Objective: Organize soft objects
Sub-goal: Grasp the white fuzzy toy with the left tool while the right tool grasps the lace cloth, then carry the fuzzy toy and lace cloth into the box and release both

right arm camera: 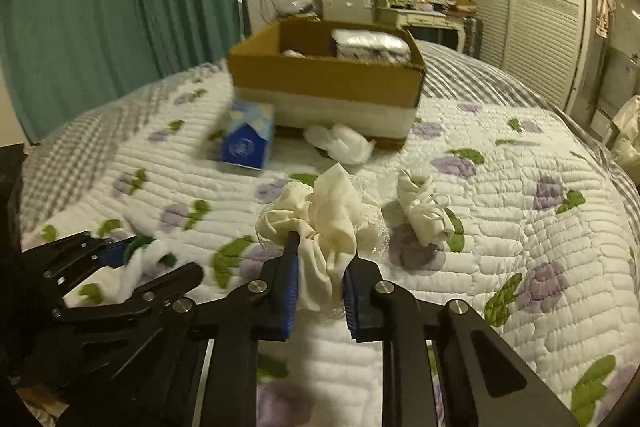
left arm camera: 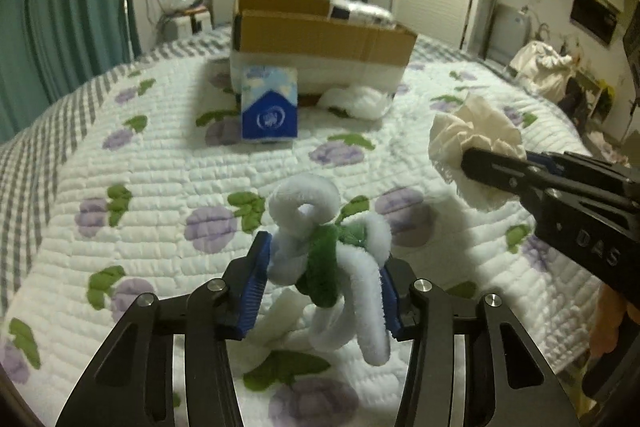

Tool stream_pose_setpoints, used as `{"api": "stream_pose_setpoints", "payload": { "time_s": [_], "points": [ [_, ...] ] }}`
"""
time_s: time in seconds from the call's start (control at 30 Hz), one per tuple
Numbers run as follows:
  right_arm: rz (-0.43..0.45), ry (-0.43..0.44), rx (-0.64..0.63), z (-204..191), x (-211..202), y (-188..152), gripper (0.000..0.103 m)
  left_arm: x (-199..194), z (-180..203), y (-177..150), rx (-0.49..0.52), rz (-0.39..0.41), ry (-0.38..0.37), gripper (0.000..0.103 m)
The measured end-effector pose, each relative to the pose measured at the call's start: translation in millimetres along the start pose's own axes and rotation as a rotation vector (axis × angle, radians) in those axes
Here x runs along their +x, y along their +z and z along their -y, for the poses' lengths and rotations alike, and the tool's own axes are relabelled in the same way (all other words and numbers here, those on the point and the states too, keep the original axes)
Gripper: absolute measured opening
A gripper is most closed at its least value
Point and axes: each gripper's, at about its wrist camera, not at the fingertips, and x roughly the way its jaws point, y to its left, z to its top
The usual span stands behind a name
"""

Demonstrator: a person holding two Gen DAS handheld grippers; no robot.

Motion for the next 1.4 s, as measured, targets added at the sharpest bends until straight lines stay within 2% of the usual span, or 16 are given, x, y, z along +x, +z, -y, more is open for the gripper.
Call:
{"api": "stream_pose_setpoints", "payload": {
  "time_s": [0.2,0.37,0.53,0.7,0.9,1.07,1.2,1.4],
  "points": [
    [0.067,0.076,0.021,-1.5,-47.1,6.1,0.018,-32.5,5.5,16.2,-0.008,0.044,-0.015,0.047],
    [0.120,0.109,0.029,5.3,-79.3,25.0,0.018,-55.5,13.5,49.4,0.027,0.095,-0.001,0.047],
    [0.182,0.111,0.011,20.3,-108.4,72.2,0.018,-66.0,13.3,92.3,0.032,0.155,-0.032,0.047],
    [0.213,0.096,-0.064,30.0,-110.5,135.6,0.018,-60.3,7.1,142.6,0.031,0.203,-0.052,0.047],
    [0.195,0.058,-0.120,40.1,-61.7,201.7,0.018,-23.7,-6.4,198.3,0.026,0.221,-0.030,0.047],
    [0.169,0.062,-0.101,52.3,-2.2,234.1,0.018,29.4,-24.0,236.5,-0.005,0.199,-0.022,0.047],
    [0.144,0.056,-0.087,61.9,52.6,251.6,0.018,74.2,-29.9,252.5,0.012,0.174,-0.015,0.047],
    [0.101,0.058,-0.037,80.1,127.9,264.8,0.018,131.5,-38.1,260.1,0.033,0.114,0.005,0.047]
  ]
}}
